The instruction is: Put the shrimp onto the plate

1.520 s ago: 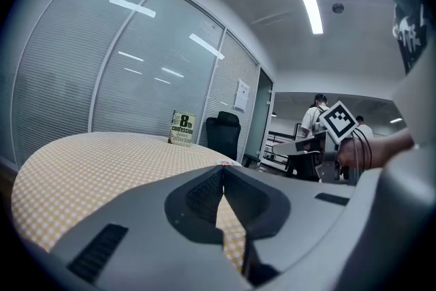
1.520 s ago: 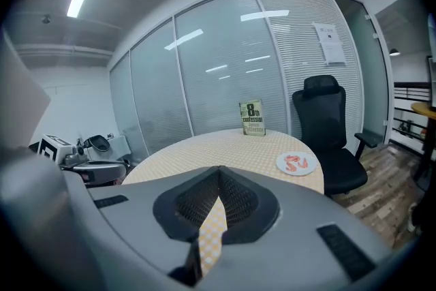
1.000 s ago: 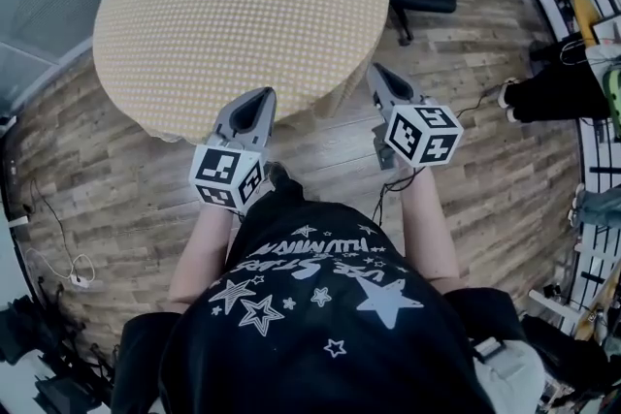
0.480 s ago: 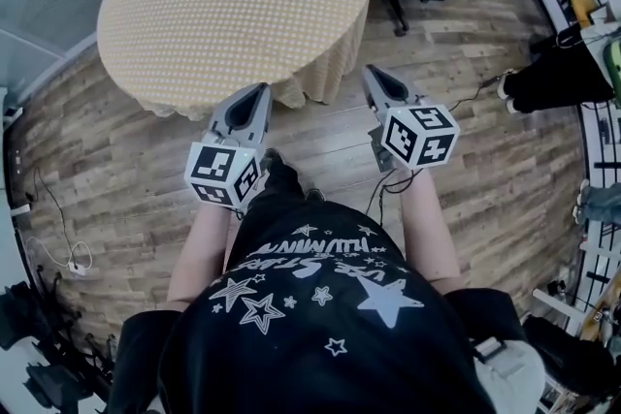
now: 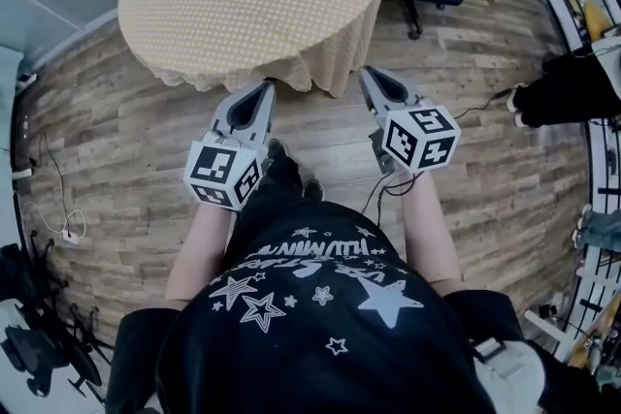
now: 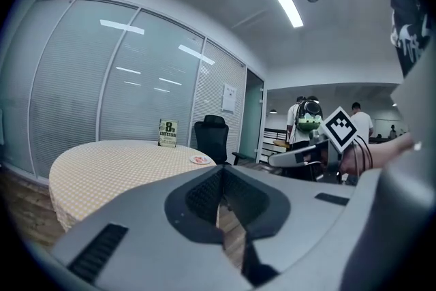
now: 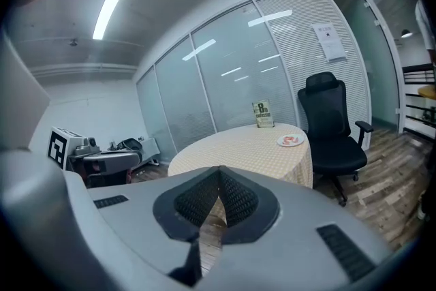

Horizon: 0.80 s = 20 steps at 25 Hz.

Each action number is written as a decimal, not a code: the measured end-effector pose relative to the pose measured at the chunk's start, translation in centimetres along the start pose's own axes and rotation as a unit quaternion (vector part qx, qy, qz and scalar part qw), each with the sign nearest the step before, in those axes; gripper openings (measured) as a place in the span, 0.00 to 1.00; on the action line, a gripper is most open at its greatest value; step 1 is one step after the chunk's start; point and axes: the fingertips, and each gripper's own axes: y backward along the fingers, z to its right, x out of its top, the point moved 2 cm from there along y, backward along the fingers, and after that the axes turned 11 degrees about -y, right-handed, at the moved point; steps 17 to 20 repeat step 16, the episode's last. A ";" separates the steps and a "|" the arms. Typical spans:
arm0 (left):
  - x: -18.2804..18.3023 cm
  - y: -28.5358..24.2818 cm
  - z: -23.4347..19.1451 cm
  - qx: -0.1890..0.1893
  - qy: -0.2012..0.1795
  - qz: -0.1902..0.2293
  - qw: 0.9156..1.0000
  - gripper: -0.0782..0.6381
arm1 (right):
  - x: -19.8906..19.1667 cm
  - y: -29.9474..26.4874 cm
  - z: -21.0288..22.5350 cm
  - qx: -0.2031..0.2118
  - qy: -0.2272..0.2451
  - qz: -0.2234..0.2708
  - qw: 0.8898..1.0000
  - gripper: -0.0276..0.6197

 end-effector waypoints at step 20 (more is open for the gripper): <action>0.4 1.1 0.8 -0.010 -0.011 0.008 1.000 0.12 | -1.0 0.5 -1.7 0.009 -0.009 0.010 1.000 0.08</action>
